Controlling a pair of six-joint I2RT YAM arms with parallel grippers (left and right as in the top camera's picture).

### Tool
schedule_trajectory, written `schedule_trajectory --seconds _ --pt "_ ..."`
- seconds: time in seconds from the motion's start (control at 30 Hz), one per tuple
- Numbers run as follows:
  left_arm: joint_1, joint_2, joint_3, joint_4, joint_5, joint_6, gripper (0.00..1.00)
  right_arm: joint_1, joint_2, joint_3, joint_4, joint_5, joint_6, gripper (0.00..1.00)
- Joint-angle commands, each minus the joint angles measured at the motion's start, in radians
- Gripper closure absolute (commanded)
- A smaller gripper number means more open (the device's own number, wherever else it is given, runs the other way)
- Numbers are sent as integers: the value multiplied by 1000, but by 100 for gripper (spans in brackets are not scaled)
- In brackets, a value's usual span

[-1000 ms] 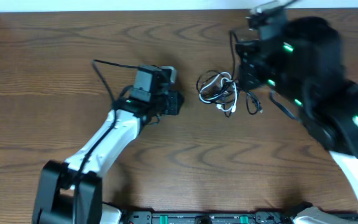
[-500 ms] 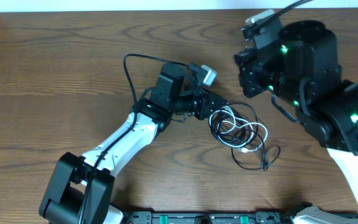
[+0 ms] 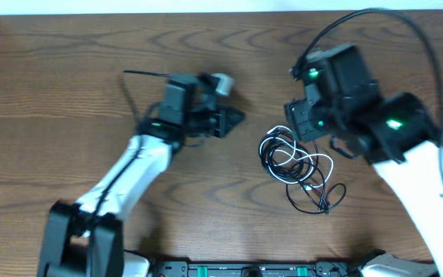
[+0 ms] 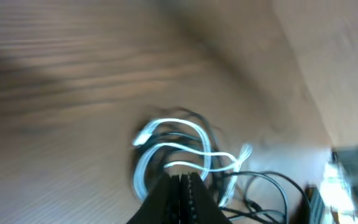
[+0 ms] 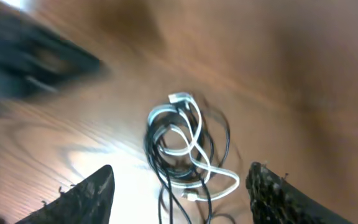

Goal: Untangle cables

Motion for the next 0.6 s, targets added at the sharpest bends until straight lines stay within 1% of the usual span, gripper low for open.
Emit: schedule_trajectory --seconds 0.0,0.13,0.27,0.37,0.57 --pt "102 -117 2 -109 -52 16 92 1 23 -119 22 34 65 33" --pt "174 -224 2 -281 -127 86 92 2 28 -267 72 -10 65 30" --pt "188 -324 2 -408 -212 113 92 3 28 -389 122 -50 65 27" --pt "188 -394 2 -476 -247 112 92 3 28 -495 183 -88 65 27" --pt "188 -437 2 -519 -248 112 92 3 28 -627 288 -101 69 28"
